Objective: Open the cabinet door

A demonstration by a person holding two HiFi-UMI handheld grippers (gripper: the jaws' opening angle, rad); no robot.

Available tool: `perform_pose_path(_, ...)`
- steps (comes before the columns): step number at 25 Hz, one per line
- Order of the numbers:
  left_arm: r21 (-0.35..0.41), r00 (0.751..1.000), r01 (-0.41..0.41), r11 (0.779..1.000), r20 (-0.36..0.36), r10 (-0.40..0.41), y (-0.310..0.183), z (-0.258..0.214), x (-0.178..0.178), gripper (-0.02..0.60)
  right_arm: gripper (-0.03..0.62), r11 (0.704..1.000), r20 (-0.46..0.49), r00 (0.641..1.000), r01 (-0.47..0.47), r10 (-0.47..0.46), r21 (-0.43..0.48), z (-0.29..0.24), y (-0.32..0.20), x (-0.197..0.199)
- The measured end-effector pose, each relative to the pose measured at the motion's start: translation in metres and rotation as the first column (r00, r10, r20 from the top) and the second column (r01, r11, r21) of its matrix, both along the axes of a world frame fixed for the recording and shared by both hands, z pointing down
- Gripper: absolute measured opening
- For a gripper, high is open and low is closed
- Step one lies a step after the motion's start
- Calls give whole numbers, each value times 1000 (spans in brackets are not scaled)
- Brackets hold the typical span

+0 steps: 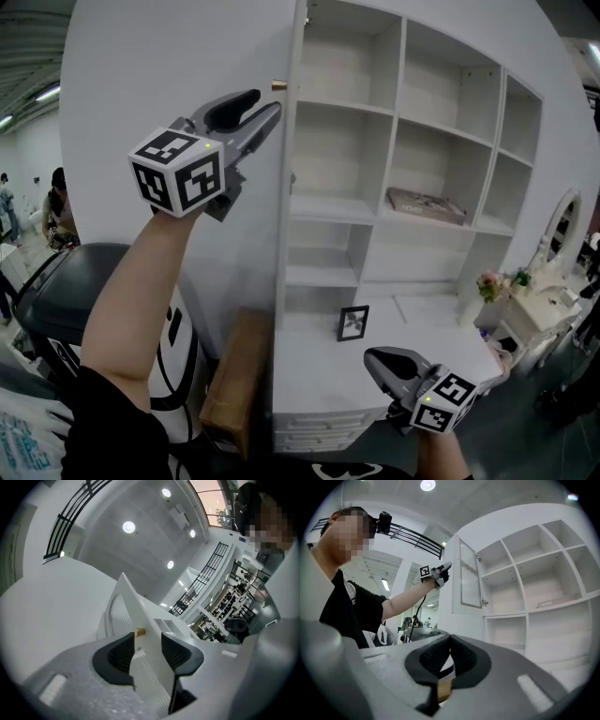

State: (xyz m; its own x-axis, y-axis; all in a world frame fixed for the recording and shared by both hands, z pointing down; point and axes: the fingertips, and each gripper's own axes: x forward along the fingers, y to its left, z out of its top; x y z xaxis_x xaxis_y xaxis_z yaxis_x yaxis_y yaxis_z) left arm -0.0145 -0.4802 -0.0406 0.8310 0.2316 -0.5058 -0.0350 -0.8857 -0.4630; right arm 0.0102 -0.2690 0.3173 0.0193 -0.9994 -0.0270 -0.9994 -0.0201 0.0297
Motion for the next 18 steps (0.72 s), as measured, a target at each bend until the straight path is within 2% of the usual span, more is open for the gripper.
perform_pose_path(2,-32,1000,-8,999,24,9,3,21,-10,186,1,1000,15,1000,-3,3,8,-1,13,-1)
perform_pose_path(7,-104,991,16,994,135,-2,20,103,-44,187,1,999,37,999,5,-7,49,-11,42,-18)
perform_pose_path(11,-226,972,-31,974,220,82,59,171,-72,185,0,998,34,999,23,-25,60,-14,58,-41)
perform_pose_path(13,-288,948,-80,954,274,162,90,212,-83,179,0,998,40,998,38,-41,59,-10,68,-56)
perform_pose_path(16,-376,892,-145,915,351,285,143,280,-98,170,0,997,46,997,61,-63,52,2,86,-80)
perform_pose_path(18,-424,861,-160,892,382,336,175,314,-110,140,0,996,56,996,63,-67,59,9,95,-93)
